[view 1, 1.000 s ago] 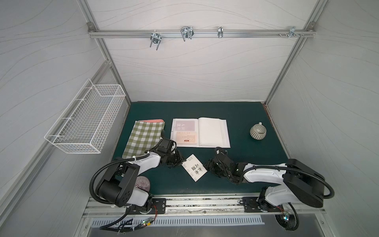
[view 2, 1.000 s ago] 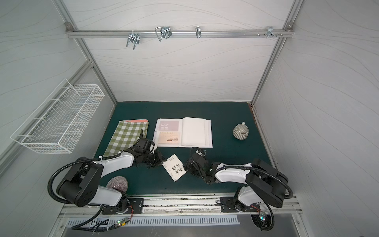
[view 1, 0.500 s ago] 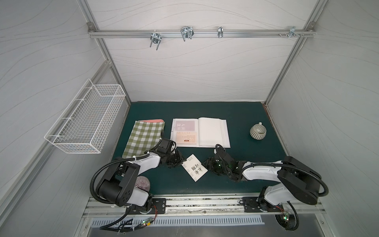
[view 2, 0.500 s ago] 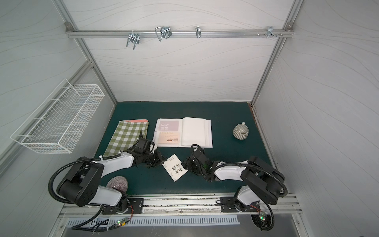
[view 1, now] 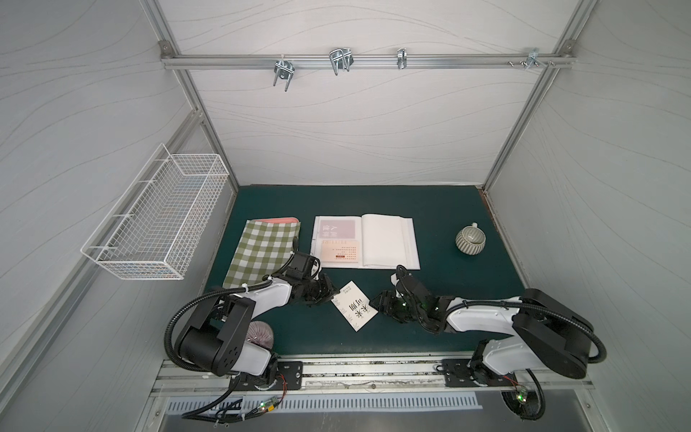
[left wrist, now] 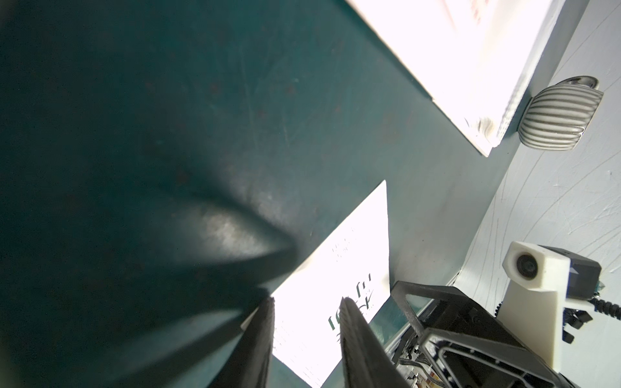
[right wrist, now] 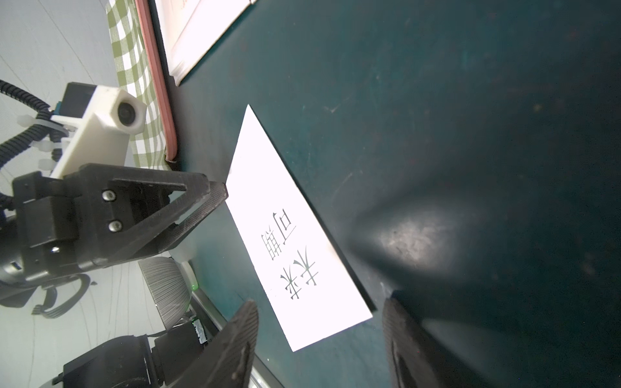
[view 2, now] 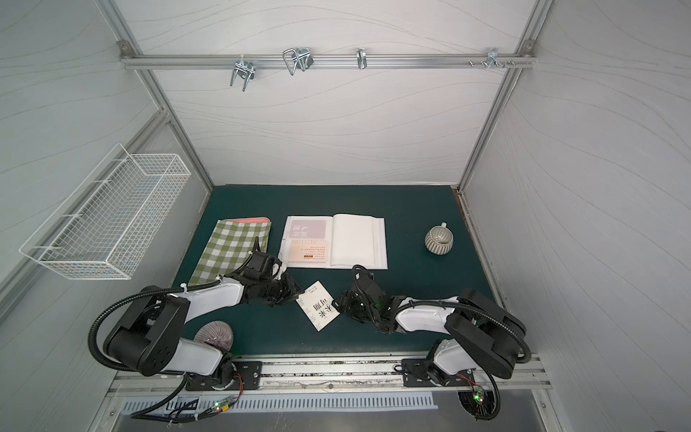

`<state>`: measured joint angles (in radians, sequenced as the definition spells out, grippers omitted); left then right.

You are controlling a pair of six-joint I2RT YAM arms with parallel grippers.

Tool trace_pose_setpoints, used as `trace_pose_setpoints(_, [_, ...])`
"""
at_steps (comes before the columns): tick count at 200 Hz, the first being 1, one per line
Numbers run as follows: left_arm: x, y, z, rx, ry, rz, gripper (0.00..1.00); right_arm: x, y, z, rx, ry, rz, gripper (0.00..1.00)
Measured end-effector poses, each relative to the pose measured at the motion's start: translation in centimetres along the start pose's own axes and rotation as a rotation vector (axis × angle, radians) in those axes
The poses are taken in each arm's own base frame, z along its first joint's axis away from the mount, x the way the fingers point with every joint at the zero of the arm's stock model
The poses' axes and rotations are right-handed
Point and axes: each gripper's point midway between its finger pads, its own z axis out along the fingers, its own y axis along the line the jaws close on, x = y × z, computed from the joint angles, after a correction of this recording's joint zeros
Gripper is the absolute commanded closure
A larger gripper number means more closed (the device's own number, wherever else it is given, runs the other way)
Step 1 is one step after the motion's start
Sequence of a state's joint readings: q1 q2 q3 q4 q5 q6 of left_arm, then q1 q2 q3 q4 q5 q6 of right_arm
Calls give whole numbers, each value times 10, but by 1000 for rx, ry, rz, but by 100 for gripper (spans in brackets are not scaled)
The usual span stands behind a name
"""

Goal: Place the photos into the photo albums
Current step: Pick up the photo at the center of the board.

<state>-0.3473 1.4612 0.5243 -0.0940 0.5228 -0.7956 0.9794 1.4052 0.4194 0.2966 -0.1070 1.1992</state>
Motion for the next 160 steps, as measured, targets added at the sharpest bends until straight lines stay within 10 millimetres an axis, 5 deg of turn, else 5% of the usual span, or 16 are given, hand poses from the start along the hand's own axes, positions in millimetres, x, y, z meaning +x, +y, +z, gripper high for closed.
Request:
trace_pose_setpoints(117, [-1, -1, -1, 14, 4, 0, 63, 3, 4, 4, -73, 23, 7, 38])
trace_pose_setpoints(160, [0, 0, -1, 19, 4, 0, 63, 2, 2, 4, -125, 19, 37, 47])
